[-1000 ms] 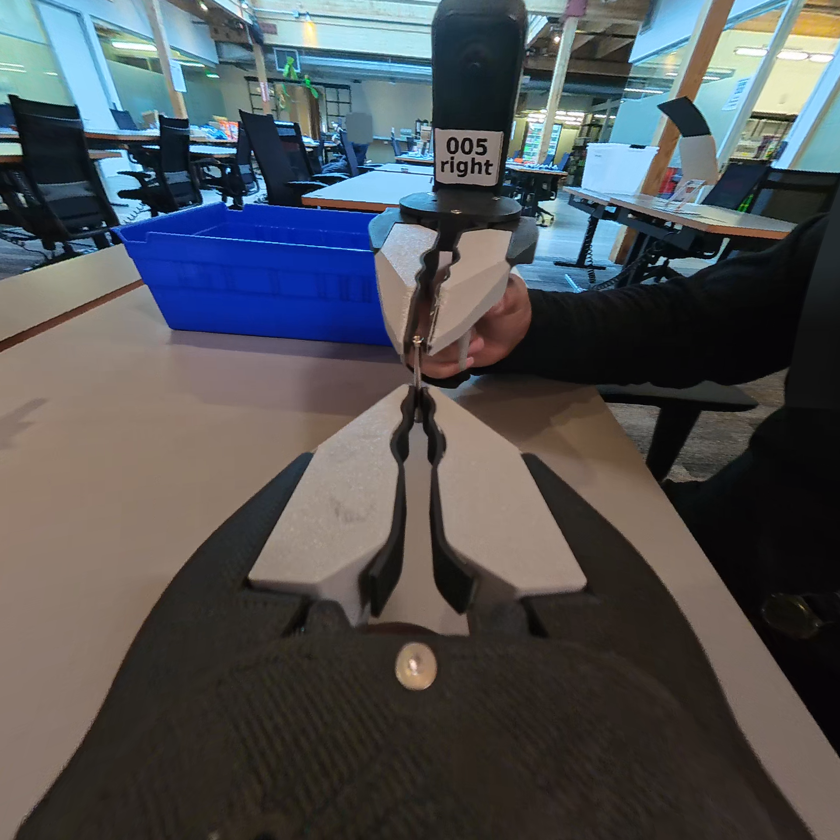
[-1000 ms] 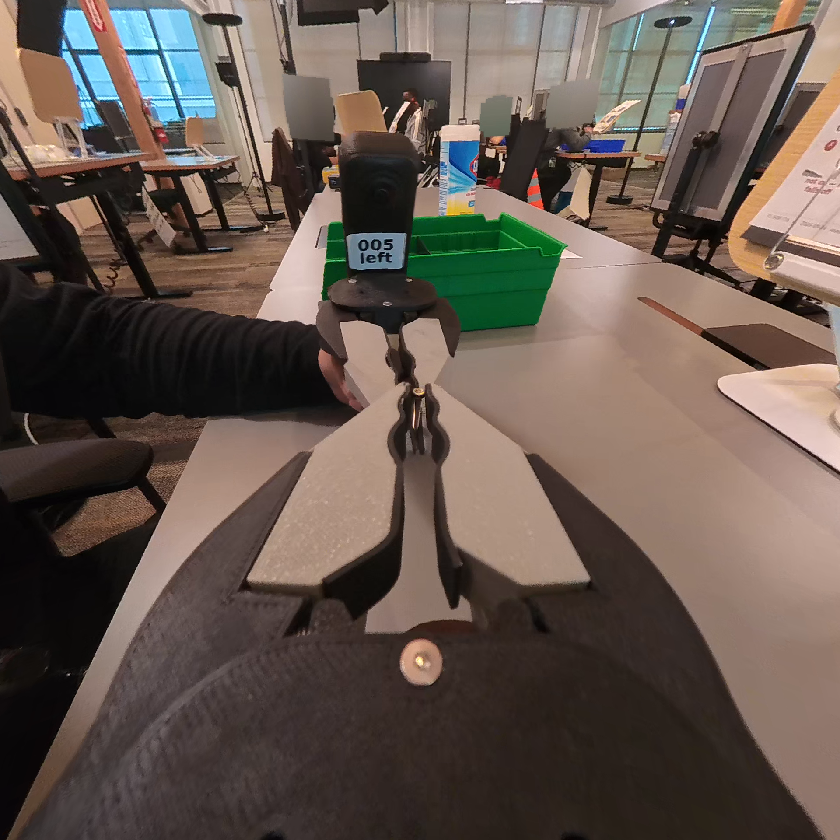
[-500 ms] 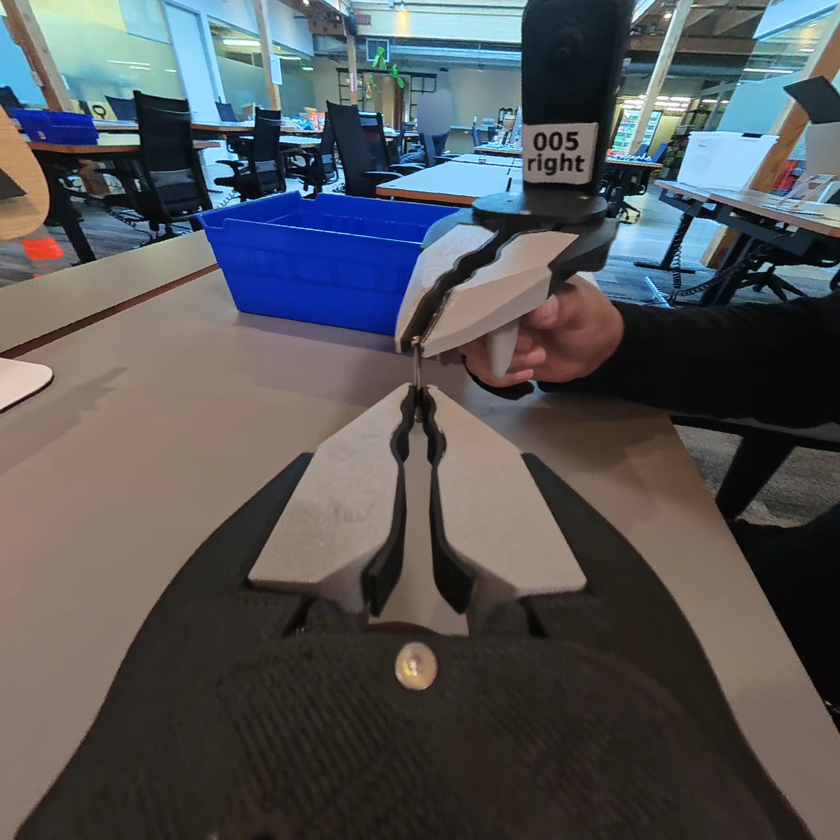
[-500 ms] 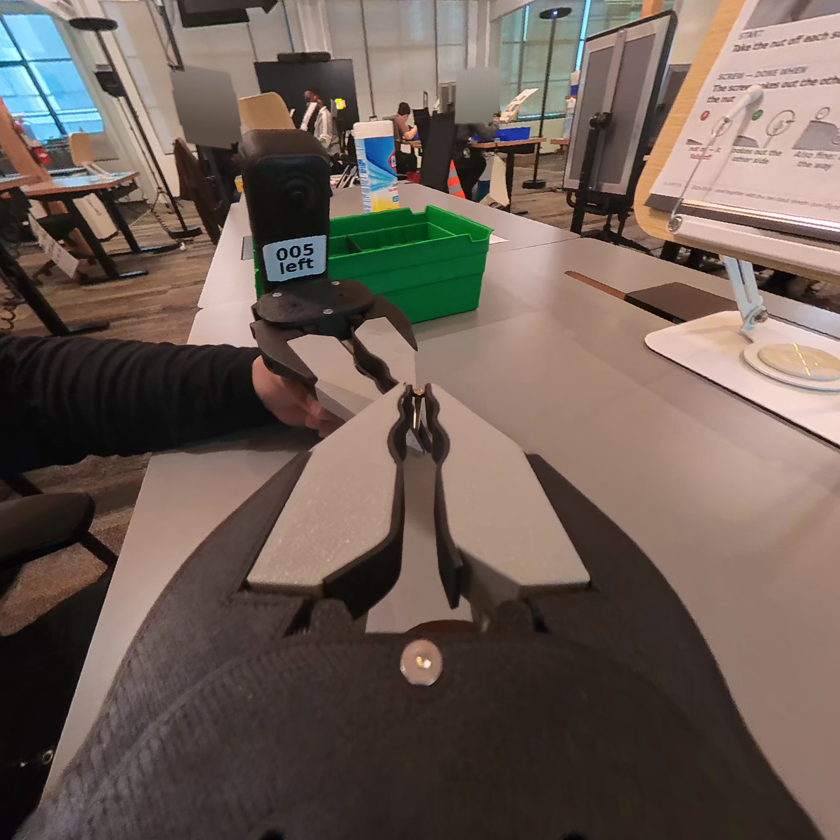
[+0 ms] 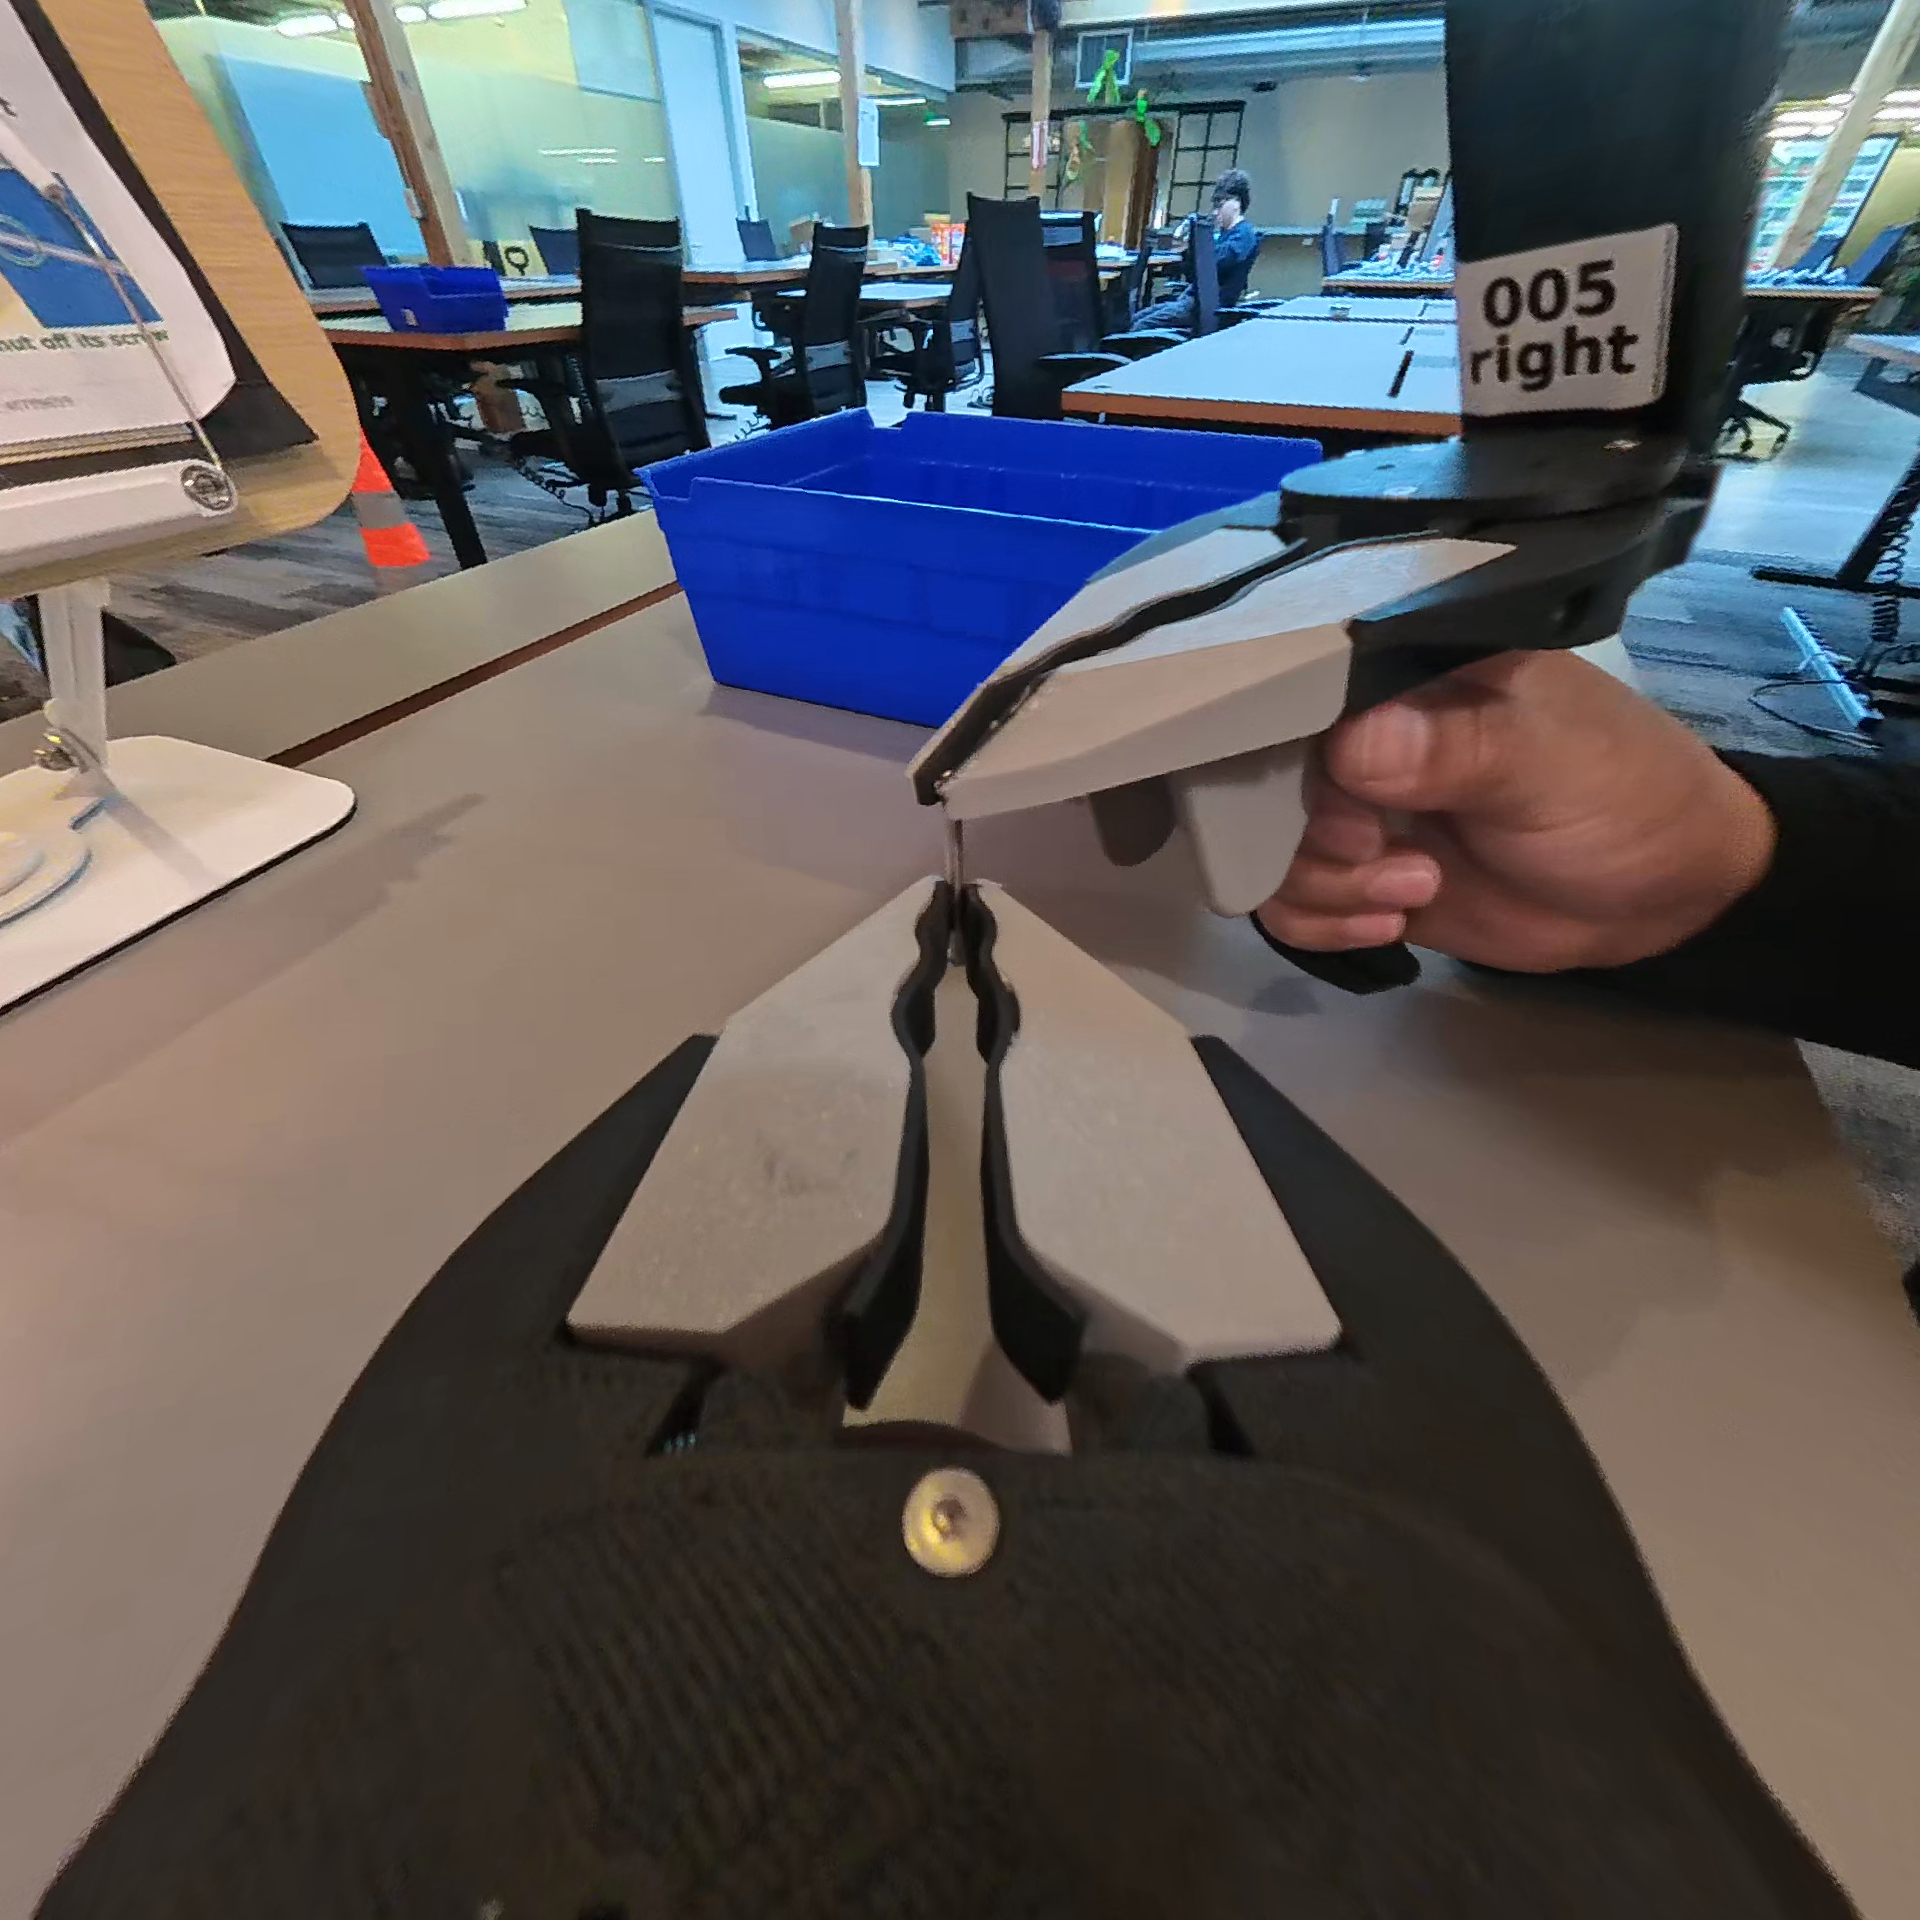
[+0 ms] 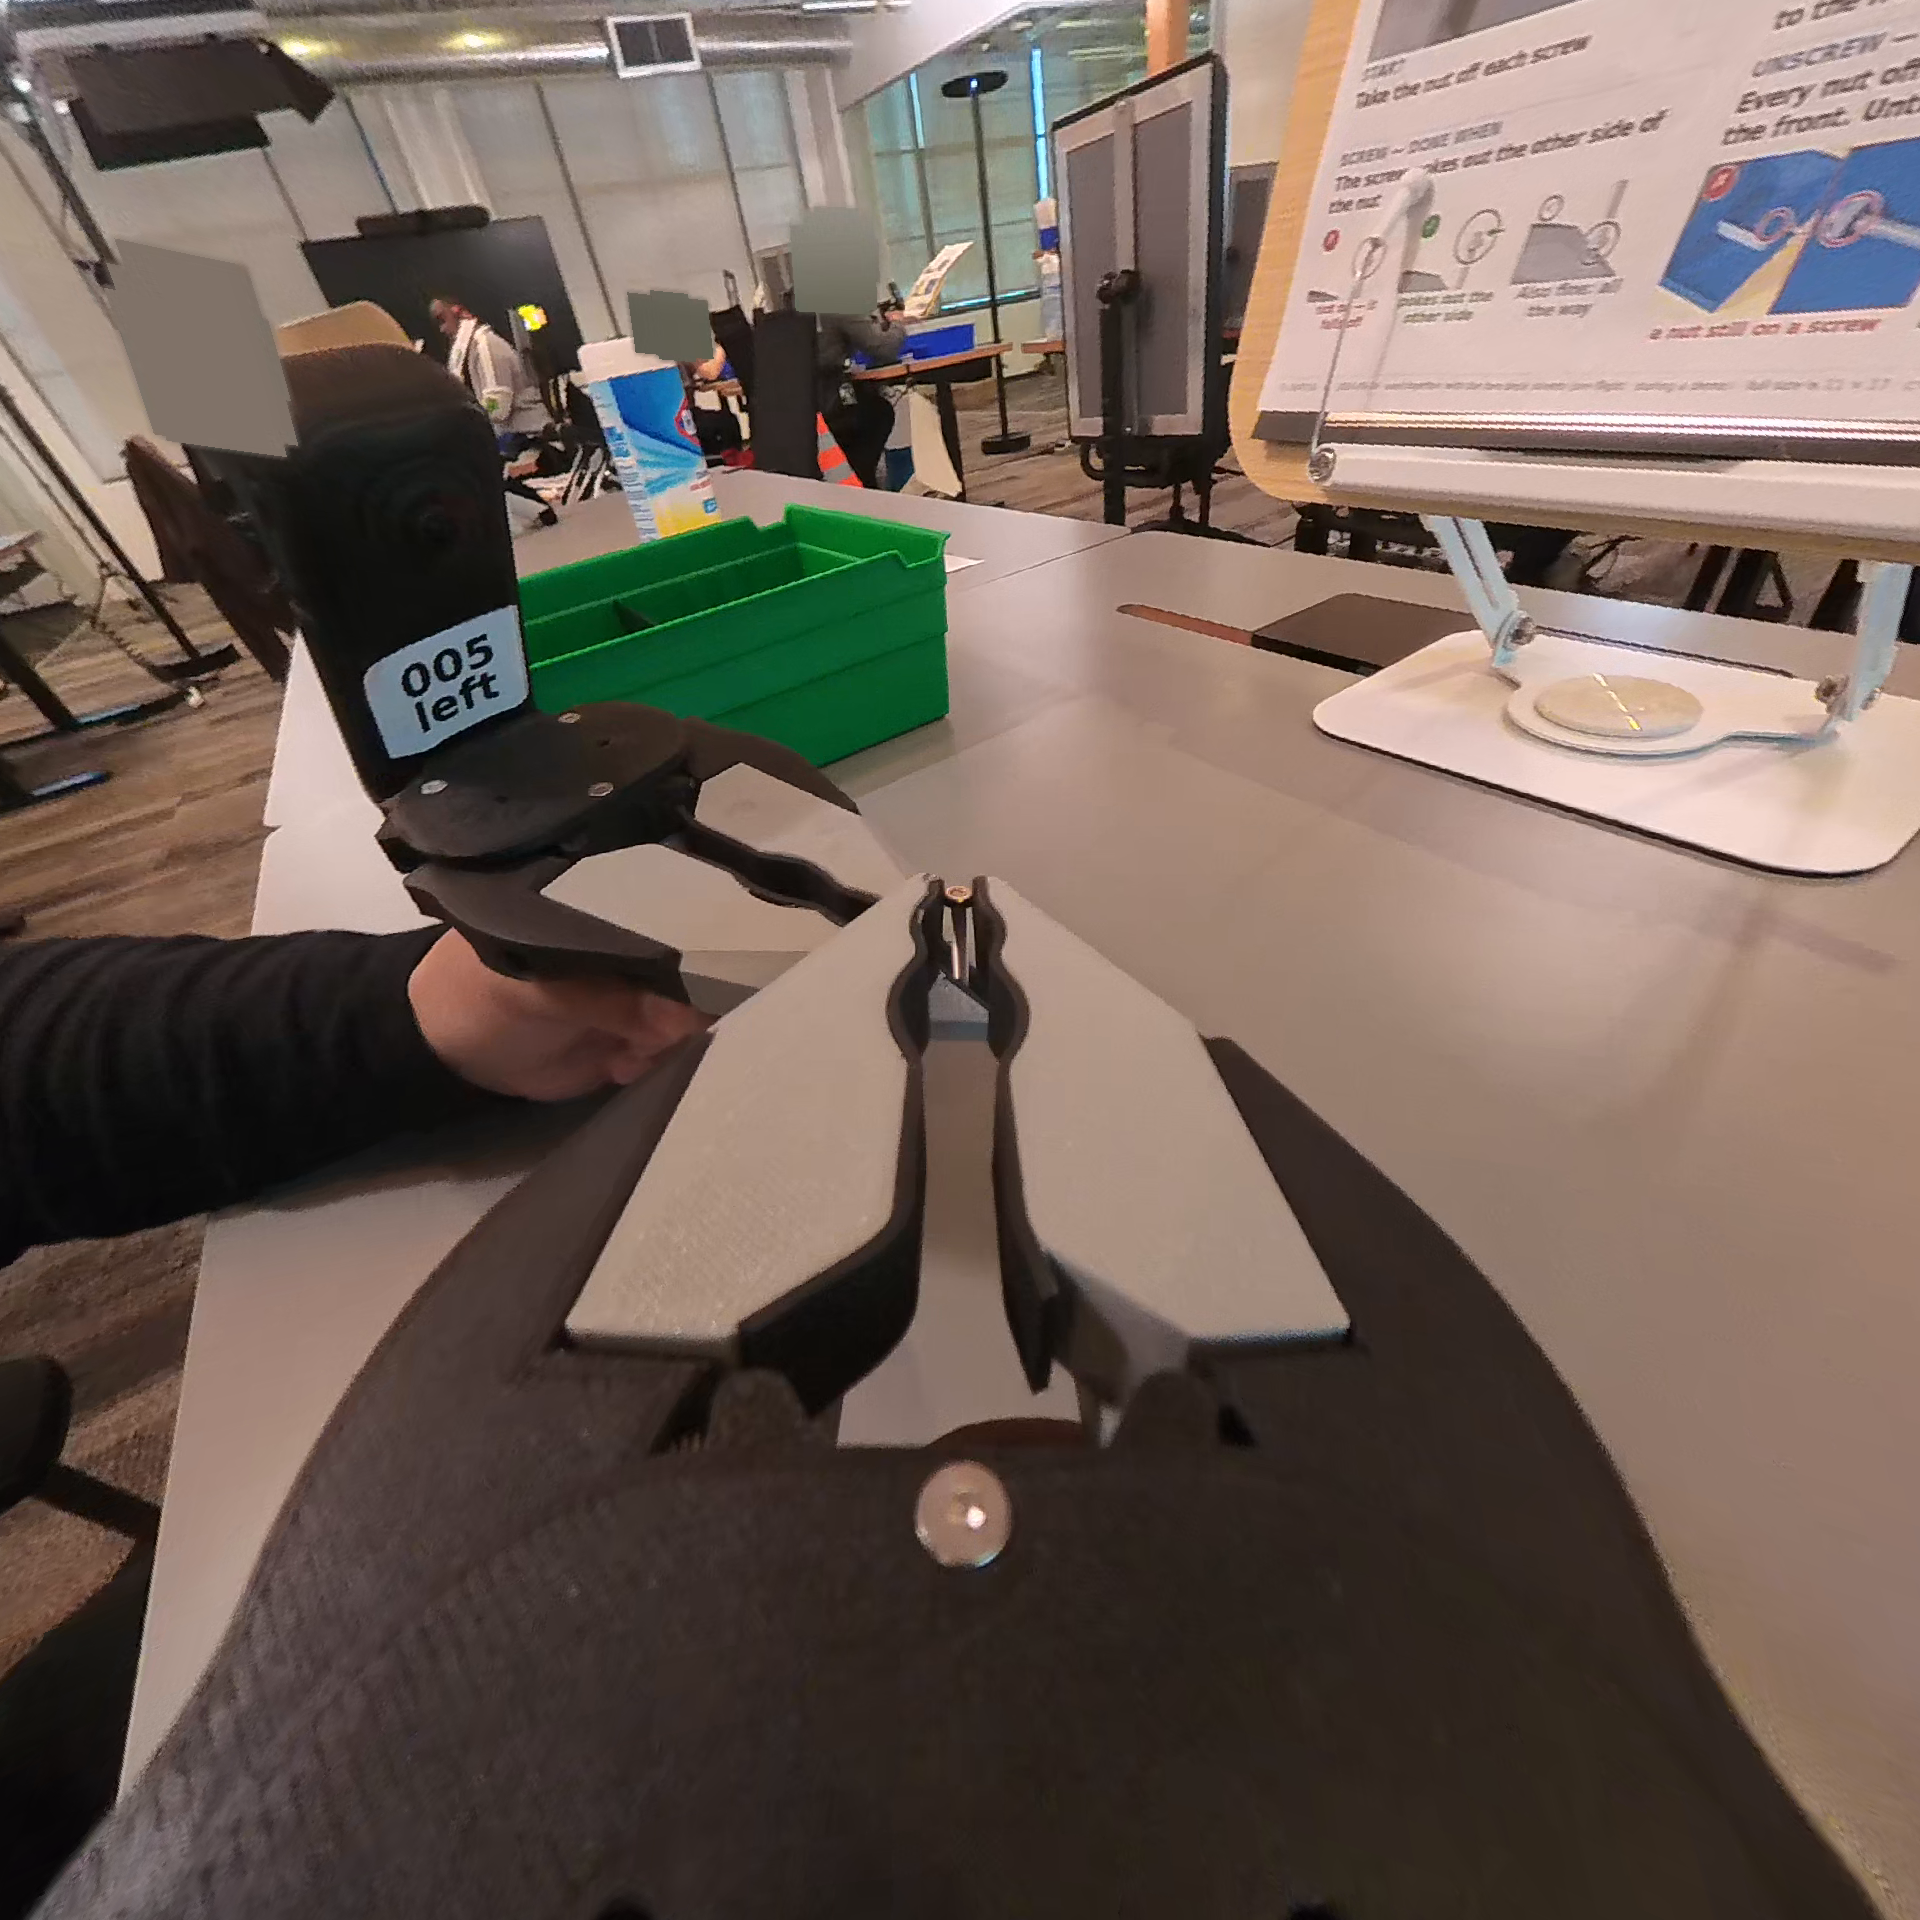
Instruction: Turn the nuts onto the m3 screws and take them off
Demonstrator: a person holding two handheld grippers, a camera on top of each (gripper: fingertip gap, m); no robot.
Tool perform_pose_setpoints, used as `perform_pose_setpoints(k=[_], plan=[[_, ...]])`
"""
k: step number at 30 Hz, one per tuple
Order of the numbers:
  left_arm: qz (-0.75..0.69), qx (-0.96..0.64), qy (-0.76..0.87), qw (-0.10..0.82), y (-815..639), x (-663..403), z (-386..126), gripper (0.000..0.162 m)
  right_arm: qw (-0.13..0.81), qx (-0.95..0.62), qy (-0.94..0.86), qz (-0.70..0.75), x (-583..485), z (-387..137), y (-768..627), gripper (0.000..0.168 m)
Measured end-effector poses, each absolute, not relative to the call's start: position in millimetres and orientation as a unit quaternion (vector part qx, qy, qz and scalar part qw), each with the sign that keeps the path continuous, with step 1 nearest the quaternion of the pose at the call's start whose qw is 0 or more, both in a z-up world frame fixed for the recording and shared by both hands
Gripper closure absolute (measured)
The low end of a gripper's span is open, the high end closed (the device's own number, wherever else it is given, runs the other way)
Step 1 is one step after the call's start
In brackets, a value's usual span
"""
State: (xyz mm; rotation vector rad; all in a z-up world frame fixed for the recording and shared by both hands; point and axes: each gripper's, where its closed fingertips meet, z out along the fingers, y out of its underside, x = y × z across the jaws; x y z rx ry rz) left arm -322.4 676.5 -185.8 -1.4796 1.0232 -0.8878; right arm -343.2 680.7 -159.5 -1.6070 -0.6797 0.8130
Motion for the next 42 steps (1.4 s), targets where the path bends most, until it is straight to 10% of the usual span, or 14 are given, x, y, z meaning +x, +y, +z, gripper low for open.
perform_pose_setpoints(k=[42], plan=[[-0.488, -0.614, 0.443, 0.435, 651.0, -316.9, -187.9, 0.162, 0.538, -0.610, -0.429, 0.393, -325.9, -146.8, 646.2, 0.149]])
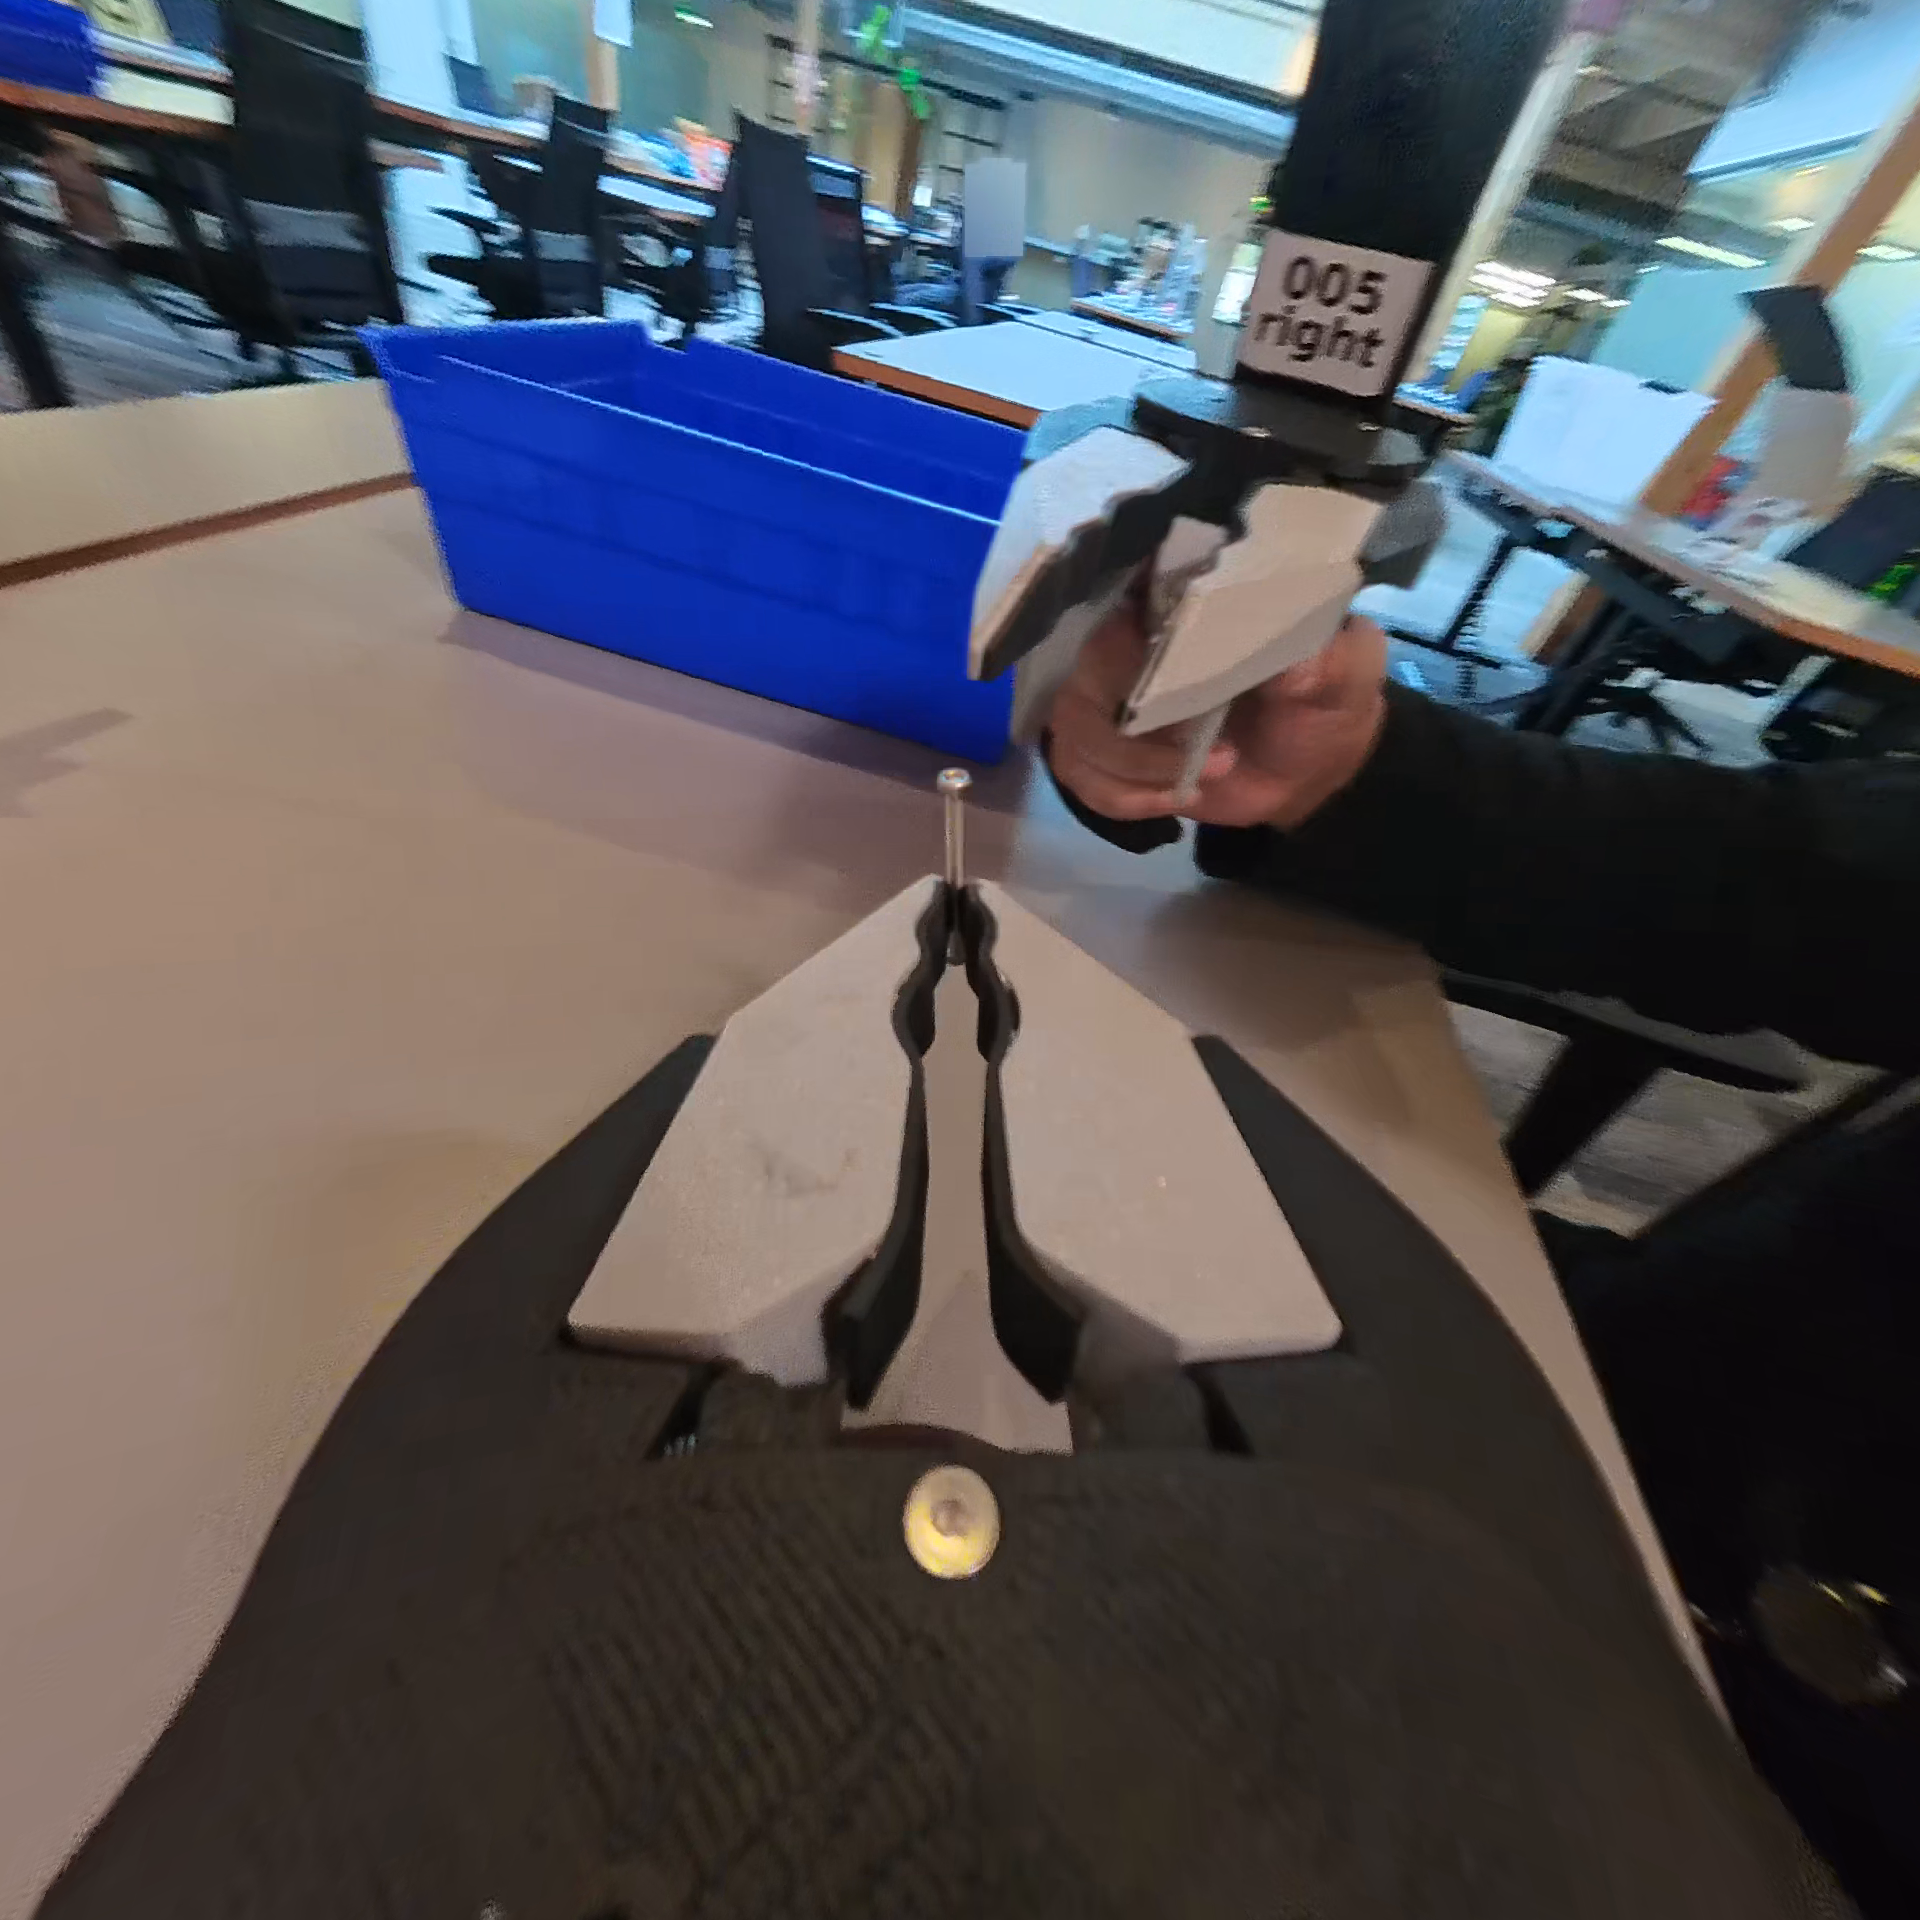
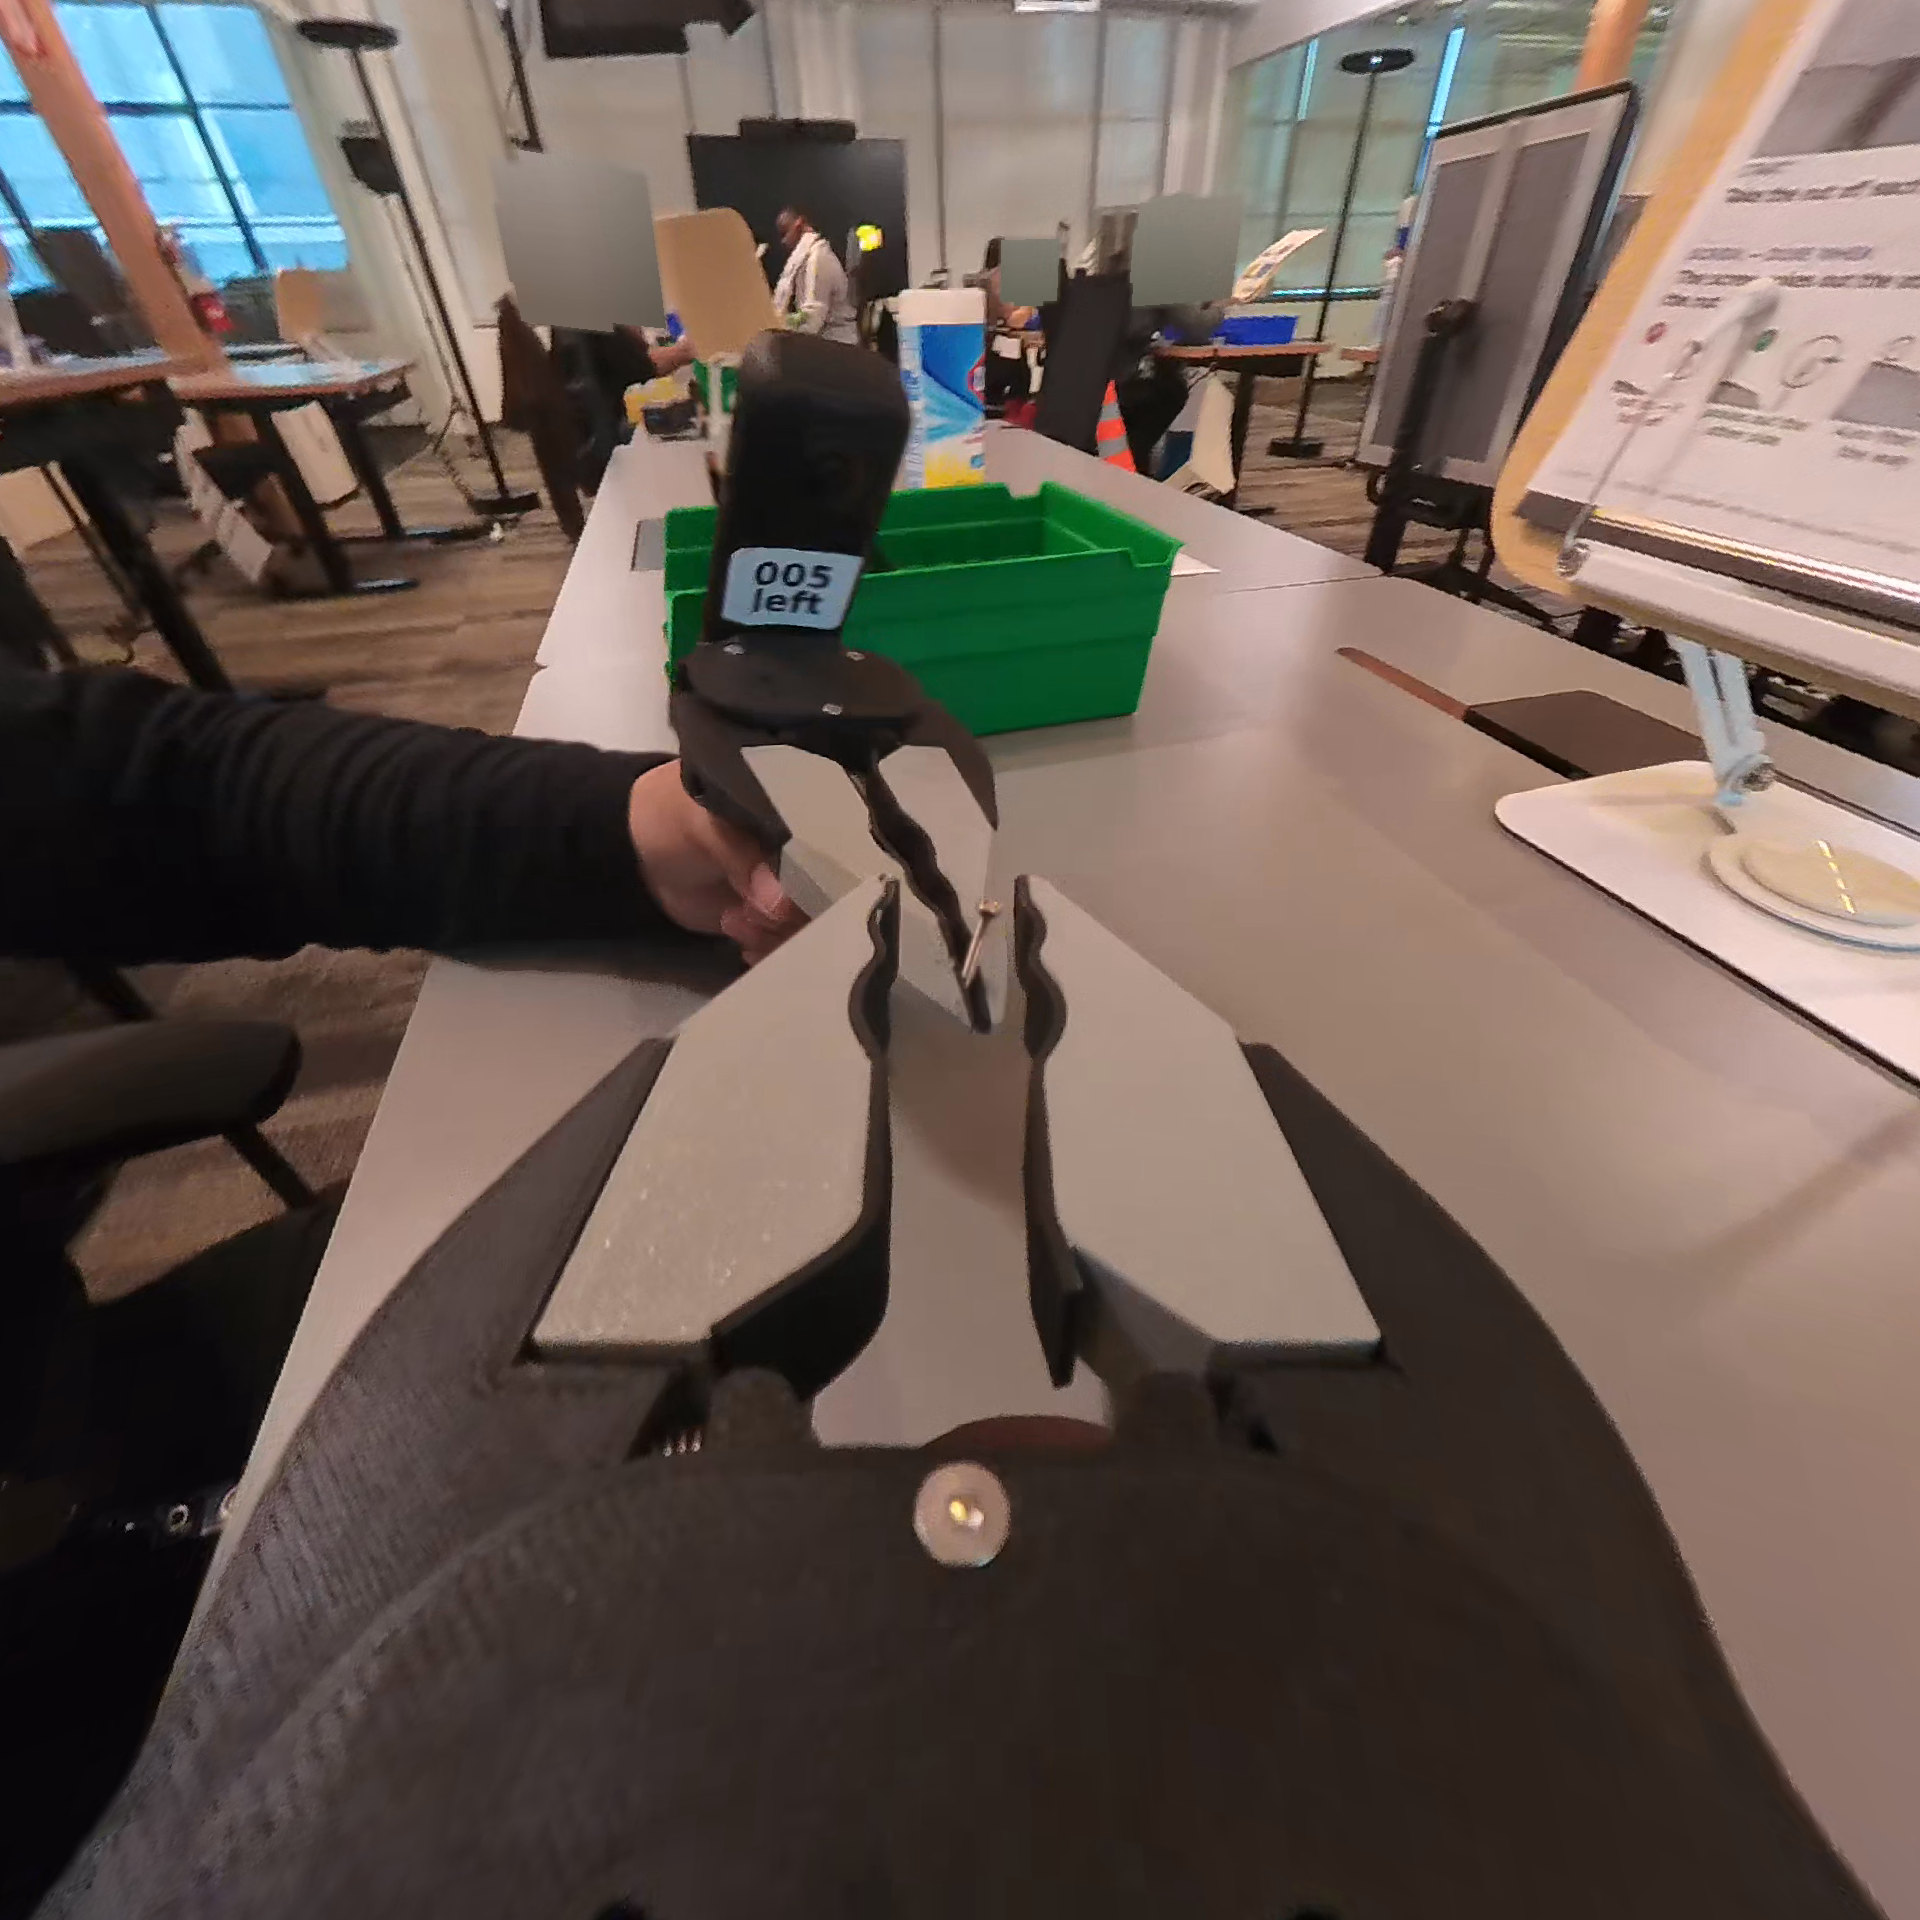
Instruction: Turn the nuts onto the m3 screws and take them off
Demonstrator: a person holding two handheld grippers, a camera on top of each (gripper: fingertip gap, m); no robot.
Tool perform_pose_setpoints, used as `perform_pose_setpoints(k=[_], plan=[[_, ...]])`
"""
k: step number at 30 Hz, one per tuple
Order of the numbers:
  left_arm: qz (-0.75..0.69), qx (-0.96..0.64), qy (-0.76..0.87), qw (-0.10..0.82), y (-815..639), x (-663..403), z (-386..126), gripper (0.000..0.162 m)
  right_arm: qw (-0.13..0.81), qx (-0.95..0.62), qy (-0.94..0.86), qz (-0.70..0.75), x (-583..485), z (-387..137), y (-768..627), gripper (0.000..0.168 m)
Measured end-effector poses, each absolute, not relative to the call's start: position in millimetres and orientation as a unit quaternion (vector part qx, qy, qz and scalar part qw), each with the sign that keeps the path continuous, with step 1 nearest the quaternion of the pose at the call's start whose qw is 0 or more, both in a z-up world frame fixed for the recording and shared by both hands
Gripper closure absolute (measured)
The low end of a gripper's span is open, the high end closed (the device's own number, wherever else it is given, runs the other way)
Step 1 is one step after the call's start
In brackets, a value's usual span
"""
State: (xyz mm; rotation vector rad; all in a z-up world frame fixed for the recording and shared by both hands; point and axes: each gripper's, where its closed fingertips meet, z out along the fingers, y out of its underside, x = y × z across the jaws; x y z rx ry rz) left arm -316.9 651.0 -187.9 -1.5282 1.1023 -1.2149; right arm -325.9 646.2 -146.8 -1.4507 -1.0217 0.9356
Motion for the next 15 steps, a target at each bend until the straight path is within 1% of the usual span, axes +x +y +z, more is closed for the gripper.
perform_pose_setpoints(k=[3, 15], plan=[[-0.523, -0.589, 0.469, 0.399, 635.2, -316.4, -187.0, 0.162, 0.530, -0.590, -0.448, 0.413, -328.0, -144.2, 637.7, 0.151], [-0.532, -0.537, 0.535, 0.377, 604.7, -314.0, -187.6, 0.162, 0.478, -0.557, -0.495, 0.465, -335.1, -153.3, 611.9, 0.154]])
